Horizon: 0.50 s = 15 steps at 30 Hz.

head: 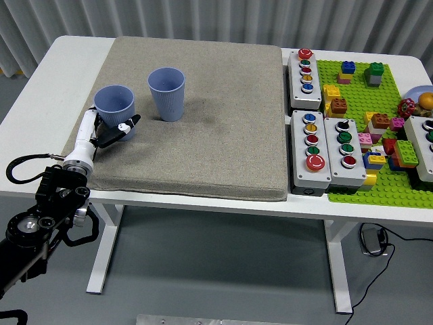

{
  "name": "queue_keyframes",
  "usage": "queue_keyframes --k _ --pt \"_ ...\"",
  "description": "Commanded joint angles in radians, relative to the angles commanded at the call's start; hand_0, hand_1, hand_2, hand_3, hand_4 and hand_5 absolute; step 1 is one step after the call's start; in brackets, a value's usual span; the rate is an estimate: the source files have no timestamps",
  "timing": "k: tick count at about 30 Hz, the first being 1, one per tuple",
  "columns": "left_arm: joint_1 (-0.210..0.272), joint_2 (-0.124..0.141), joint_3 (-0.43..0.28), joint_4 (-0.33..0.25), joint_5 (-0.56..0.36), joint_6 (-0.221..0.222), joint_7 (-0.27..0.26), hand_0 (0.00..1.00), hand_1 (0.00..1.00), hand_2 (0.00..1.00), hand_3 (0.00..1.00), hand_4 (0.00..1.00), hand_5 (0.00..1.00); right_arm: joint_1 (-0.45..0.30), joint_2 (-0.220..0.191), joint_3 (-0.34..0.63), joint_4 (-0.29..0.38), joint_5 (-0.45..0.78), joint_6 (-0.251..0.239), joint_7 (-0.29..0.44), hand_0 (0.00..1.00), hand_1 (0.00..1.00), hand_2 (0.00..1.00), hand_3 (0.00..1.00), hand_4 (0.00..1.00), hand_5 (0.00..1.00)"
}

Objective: Pick cup pour cup place

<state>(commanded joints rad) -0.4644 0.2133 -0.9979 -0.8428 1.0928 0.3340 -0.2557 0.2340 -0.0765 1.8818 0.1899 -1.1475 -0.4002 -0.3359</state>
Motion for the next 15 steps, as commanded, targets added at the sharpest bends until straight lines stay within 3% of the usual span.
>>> queue_keyframes --k 6,7,12,13,15 --pt "-0.006 0.001 0.005 0.000 0.005 0.026 -0.007 0.872 0.850 0.968 0.953 0.936 0.418 0.002 -0.001 0.000 0.000 0.000 0.002 -0.001 0.670 0.548 0.493 0.537 0.002 0.283" --pt "-0.007 0.001 0.005 0.000 0.005 0.030 -0.008 0.787 0.761 0.883 0.870 0.916 0.386 0.002 -0.001 0.000 0.000 0.001 0.002 -0.001 0.670 0.548 0.493 0.537 0.002 0.283" --pt "-0.010 -0.002 0.007 0.002 0.001 0.048 -0.015 0.787 0.761 0.883 0.870 0.916 0.386 0.004 -0.001 0.001 0.000 0.000 0.003 -0.001 0.670 0.548 0.493 0.537 0.002 0.283" --pt "-0.010 -0.002 0.008 0.002 0.000 0.051 -0.016 0.722 0.672 0.757 0.759 0.900 0.365 0.004 -0.001 0.001 0.000 0.000 0.003 -0.001 0.670 0.548 0.493 0.537 0.002 0.283" --pt "-0.010 -0.003 0.009 0.003 -0.006 0.066 -0.024 0.722 0.672 0.757 0.759 0.900 0.365 0.004 -0.001 0.001 0.000 -0.002 0.004 -0.002 0.670 0.548 0.493 0.537 0.002 0.283"
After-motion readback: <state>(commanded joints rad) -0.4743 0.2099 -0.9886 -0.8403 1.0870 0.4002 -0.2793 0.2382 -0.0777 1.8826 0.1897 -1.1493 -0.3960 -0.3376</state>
